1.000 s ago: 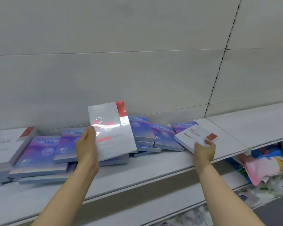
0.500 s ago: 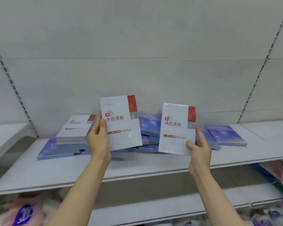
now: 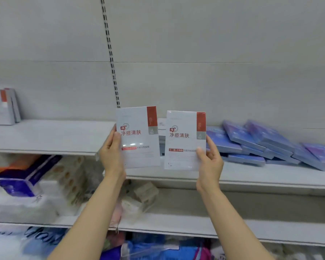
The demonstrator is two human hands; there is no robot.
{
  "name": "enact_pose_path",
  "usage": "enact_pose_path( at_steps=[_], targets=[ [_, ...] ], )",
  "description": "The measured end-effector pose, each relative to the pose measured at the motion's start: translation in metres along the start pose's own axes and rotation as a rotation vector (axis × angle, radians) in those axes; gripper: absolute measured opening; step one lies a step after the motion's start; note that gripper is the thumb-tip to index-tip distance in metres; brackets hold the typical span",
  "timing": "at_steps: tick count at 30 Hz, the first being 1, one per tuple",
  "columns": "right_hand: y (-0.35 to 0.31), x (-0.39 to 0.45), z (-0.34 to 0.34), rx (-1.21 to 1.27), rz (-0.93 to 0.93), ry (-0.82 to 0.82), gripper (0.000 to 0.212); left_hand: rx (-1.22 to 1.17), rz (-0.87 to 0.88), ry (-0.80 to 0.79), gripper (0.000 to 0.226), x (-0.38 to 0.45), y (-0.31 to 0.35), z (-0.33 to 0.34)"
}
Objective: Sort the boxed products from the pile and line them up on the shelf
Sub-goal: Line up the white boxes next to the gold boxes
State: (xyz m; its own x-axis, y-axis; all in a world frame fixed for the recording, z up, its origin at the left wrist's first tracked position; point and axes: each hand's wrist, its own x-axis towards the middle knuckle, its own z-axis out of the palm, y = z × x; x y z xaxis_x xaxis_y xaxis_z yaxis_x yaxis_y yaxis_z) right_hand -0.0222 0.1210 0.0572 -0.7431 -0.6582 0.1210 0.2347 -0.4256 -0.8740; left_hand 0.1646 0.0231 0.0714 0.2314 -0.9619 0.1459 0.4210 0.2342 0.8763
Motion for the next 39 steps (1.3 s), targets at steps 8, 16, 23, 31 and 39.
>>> enact_pose_path(
  at_steps=[8, 16, 23, 31, 39],
  targets=[
    [0.036, -0.032, 0.118, -0.014, 0.06, -0.147, 0.047, 0.036, 0.084, 0.131, 0.033, 0.068, 0.054, -0.089],
    [0.093, -0.036, 0.241, 0.002, 0.113, -0.296, 0.046, 0.075, 0.172, 0.23, 0.032, 0.165, 0.079, -0.164],
    [0.143, -0.03, 0.331, -0.033, 0.142, -0.361, 0.047, 0.066, 0.208, 0.331, 0.016, 0.238, 0.093, -0.213],
    [0.192, -0.051, 0.413, -0.094, 0.171, -0.398, 0.035, 0.161, 0.225, 0.349, 0.023, 0.313, 0.1, -0.282],
    [0.251, -0.096, 0.516, -0.115, 0.175, -0.315, 0.032, 0.193, 0.167, 0.26, 0.02, 0.424, 0.122, -0.367]
  ],
)
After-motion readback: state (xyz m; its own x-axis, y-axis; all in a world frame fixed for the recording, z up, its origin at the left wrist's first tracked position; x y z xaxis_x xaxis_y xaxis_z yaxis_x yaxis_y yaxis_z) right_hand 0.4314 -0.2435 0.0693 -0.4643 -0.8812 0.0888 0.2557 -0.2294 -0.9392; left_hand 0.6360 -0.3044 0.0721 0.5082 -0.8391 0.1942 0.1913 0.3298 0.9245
